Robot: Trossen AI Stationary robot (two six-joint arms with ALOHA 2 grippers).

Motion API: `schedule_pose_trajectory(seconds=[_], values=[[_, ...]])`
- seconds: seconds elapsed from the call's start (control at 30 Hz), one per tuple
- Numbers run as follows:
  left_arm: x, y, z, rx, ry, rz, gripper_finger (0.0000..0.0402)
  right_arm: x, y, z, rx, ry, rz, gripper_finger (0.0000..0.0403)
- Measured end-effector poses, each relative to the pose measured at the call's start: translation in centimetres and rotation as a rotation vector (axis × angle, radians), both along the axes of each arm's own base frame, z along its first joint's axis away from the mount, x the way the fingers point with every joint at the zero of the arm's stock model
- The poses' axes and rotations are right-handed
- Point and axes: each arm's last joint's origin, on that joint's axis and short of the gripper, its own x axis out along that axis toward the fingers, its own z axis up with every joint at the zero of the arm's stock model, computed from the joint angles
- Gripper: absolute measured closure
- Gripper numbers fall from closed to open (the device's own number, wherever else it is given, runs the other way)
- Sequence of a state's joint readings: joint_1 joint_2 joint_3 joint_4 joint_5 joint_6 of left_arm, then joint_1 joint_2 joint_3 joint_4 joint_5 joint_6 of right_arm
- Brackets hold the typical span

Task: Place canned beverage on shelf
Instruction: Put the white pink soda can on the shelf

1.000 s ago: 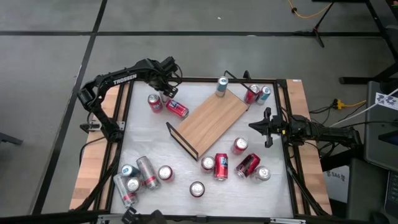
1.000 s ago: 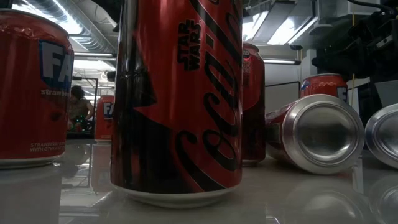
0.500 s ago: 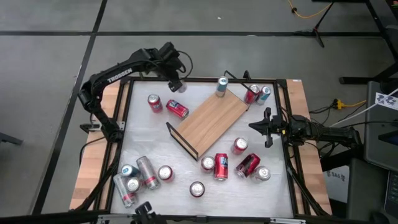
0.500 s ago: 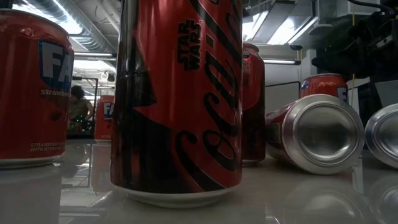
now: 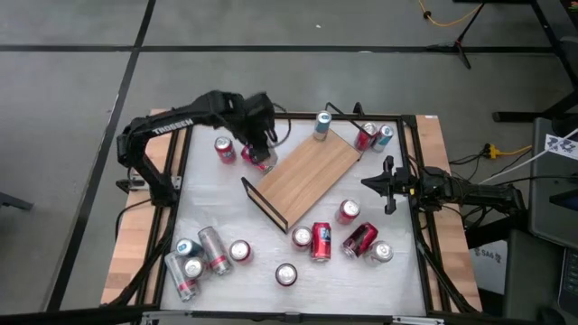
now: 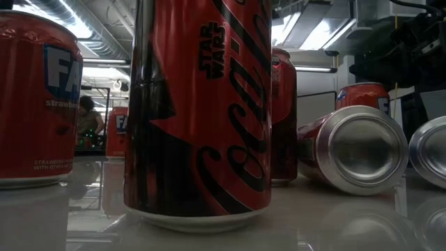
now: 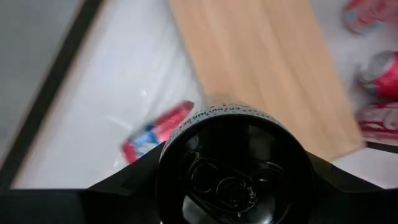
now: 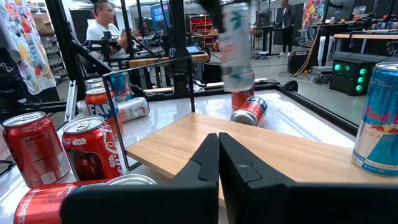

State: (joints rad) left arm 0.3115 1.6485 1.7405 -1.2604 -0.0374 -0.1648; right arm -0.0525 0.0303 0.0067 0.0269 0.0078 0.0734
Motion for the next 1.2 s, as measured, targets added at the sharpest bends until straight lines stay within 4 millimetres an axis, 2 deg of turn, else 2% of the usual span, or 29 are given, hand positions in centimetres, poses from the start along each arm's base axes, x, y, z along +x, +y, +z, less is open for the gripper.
schedule_pose_trajectory(seconds=[0.2, 0.4, 0.83, 1.03, 1.2], values=[[0.8, -3.8, -0.2, 0.015, 0.022, 0.013, 0.0165, 0.0, 0.0, 0.0, 0.0, 0.0, 0.0, 0.0403], [1.0, -6.0, -0.5, 0.041, 0.034, 0.038, 0.0164, 0.0, 0.0, 0.0, 0.0, 0.0, 0.0, 0.0403], [0.8, -6.5, -6.1, -0.026, 0.178, 0.052, 0.0164, 0.0, 0.0, 0.0, 0.0, 0.0, 0.0, 0.0403], [0.8, -6.6, -6.5, -0.05, 0.163, 0.042, 0.0163, 0.0, 0.0, 0.0, 0.0, 0.0, 0.0, 0.0403], [0.8, -6.7, -6.5, -0.053, 0.167, 0.039, 0.014, 0.0, 0.0, 0.0, 0.0, 0.0, 0.0, 0.0403]])
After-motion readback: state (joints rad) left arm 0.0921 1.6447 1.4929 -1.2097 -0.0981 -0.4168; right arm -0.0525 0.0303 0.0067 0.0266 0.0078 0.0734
